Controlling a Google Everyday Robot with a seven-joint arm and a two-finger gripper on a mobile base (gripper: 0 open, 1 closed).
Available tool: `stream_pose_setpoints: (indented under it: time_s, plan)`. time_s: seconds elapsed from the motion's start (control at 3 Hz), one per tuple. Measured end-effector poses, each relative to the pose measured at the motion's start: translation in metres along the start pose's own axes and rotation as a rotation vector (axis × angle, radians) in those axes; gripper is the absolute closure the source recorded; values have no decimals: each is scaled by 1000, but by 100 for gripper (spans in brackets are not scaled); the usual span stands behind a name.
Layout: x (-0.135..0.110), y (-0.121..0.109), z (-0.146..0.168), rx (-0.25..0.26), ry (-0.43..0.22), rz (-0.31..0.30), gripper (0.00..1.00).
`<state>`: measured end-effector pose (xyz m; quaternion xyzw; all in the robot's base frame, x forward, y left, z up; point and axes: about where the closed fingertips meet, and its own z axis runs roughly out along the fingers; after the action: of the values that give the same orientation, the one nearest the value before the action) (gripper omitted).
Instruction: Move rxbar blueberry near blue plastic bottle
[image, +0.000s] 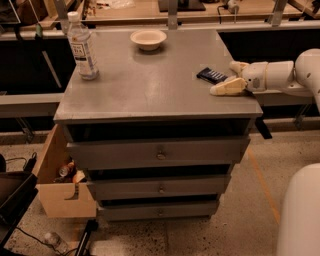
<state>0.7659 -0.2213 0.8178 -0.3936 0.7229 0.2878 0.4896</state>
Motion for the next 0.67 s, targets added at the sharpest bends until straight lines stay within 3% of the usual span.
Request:
stream_pose_setpoints:
  time_s: [0.67]
  plan:
    - [-5,1,-1,-2,2,-1,65]
